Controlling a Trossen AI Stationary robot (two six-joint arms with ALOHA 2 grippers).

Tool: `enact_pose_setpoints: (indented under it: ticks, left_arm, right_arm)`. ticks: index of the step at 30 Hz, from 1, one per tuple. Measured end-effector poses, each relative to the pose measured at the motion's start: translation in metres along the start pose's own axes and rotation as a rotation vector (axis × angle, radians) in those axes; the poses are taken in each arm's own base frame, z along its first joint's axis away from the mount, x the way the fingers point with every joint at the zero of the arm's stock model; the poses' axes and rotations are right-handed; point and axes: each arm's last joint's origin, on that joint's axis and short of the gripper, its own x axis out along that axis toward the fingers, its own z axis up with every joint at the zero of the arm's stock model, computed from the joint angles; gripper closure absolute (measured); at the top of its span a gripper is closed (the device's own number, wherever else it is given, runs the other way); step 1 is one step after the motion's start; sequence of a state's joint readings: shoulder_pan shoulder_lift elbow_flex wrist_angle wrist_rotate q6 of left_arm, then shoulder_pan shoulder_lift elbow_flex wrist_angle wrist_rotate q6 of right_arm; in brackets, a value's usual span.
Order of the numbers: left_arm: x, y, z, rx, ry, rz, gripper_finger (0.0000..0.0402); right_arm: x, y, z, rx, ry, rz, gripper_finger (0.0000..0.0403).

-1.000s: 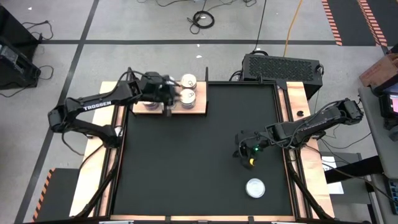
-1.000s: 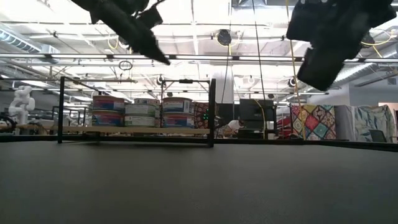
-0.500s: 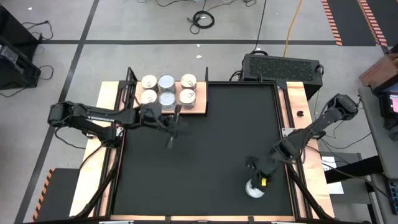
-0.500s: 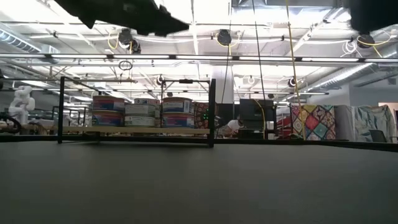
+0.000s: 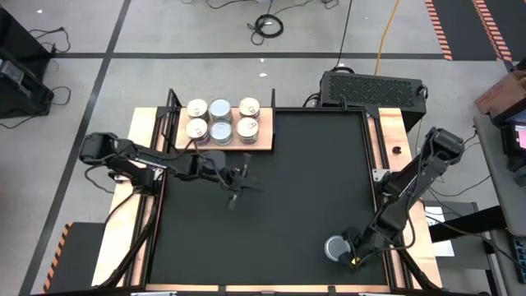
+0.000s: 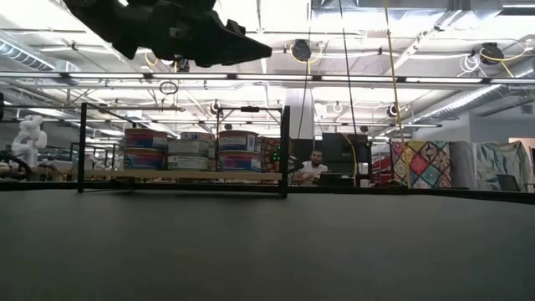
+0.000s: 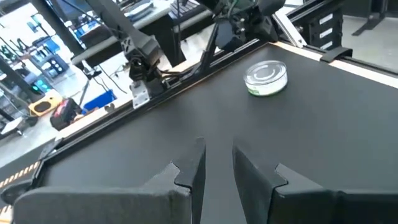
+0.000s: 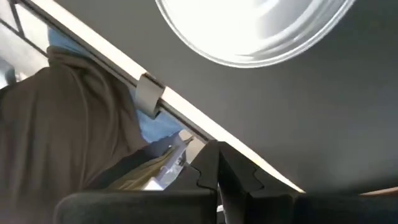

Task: Stack canned seafood by type on shelf
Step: Stack the green tuna can on top of the green tuna on the shelf

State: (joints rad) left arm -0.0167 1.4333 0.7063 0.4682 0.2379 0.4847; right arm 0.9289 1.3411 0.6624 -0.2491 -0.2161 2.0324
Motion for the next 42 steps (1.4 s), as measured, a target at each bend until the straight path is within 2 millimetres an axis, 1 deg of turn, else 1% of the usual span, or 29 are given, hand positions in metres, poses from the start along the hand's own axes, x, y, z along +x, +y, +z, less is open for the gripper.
enact_pose_setpoints:
  ticks: [3, 7, 12, 17, 20, 23, 31, 35, 39, 42]
  left_arm:
    - [0.004, 0.0, -0.002, 0.003, -0.011, 0.005, 0.032]
    - [0.005, 0.0, -0.003, 0.003, -0.014, 0.007, 0.032]
    - [0.005, -0.001, -0.002, 0.005, -0.02, 0.007, 0.032]
    - [0.006, -0.002, -0.001, 0.006, -0.023, 0.002, 0.032]
    - [0.008, -0.006, -0.002, 0.008, -0.017, -0.012, 0.032]
    - [0.014, -0.01, -0.008, 0.023, 0.002, -0.035, 0.032]
    - [0.038, -0.024, -0.033, 0.021, 0.039, -0.091, 0.032]
    - [0.053, -0.032, -0.036, 0.049, 0.051, -0.125, 0.032]
    - [0.065, -0.041, -0.038, 0.129, 0.072, -0.137, 0.032]
    - [0.072, -0.049, -0.038, 0.167, 0.098, -0.131, 0.0319]
  right_arm:
    - [0.008, 0.0, -0.001, 0.008, 0.004, -0.006, 0.0403]
    - [0.018, -0.003, 0.003, -0.044, -0.016, -0.048, 0.0403]
    - [0.027, -0.009, 0.018, -0.126, -0.09, -0.149, 0.0403]
    - [0.025, -0.007, 0.034, -0.263, -0.173, -0.171, 0.0403]
    - [0.02, -0.001, 0.047, -0.359, -0.252, -0.149, 0.0403]
    - [0.015, 0.005, 0.062, -0.438, -0.328, -0.149, 0.0403]
    - [-0.006, 0.019, 0.11, -0.621, -0.559, -0.175, 0.0403]
    - [-0.019, 0.028, 0.136, -0.7, -0.672, -0.162, 0.0403]
    - [-0.034, 0.038, 0.159, -0.781, -0.768, -0.122, 0.0403]
    - [-0.043, 0.037, 0.173, -0.803, -0.801, -0.14, 0.0403]
